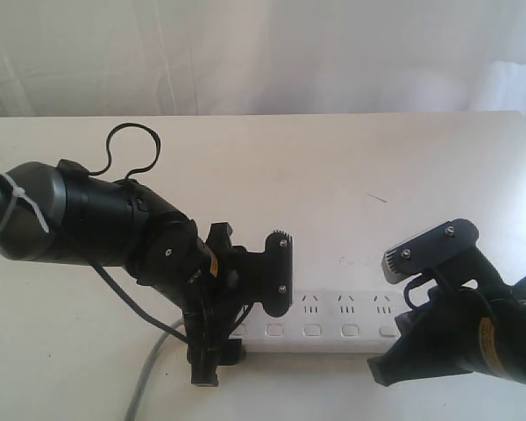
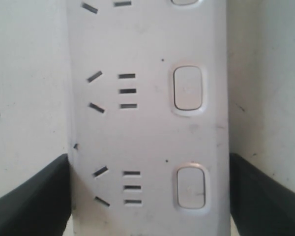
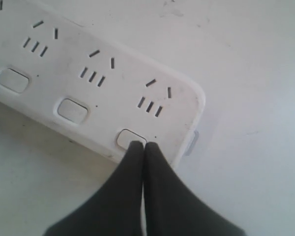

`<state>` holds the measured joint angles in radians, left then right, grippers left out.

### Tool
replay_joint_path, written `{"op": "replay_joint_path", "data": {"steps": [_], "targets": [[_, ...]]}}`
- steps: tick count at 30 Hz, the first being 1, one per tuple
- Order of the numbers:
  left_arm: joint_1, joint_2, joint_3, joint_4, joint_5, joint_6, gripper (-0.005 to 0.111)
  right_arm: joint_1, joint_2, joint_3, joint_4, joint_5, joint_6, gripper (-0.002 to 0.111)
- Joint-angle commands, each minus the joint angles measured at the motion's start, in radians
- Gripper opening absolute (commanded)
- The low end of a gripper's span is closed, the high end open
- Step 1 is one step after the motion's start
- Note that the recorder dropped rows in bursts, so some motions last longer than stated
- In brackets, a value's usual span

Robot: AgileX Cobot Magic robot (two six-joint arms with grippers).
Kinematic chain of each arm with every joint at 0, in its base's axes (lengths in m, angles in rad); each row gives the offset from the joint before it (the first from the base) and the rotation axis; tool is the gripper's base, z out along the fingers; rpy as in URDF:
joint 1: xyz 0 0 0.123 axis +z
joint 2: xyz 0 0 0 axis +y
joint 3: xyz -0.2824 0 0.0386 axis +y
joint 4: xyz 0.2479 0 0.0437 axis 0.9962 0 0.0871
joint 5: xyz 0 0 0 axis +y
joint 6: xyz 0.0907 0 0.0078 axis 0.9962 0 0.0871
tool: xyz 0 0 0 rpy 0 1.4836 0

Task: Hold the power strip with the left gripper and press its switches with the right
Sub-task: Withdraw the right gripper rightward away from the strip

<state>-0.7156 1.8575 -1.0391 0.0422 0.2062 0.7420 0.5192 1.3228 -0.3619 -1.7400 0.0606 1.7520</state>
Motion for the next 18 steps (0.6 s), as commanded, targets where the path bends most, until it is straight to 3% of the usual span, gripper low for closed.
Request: {"op": "replay_joint_path", "data": {"steps": [1, 18], "targets": [[-0.007, 0.052, 0.037, 0.007, 0.120, 0.006, 0.000, 0.004, 0.039, -0.014, -0.004, 0.004, 0.008, 0.000], [-0.007, 0.052, 0.037, 0.007, 0.123, 0.015, 0.000, 0.004, 0.086, -0.069, -0.004, 0.001, 0.006, 0.000]]}}
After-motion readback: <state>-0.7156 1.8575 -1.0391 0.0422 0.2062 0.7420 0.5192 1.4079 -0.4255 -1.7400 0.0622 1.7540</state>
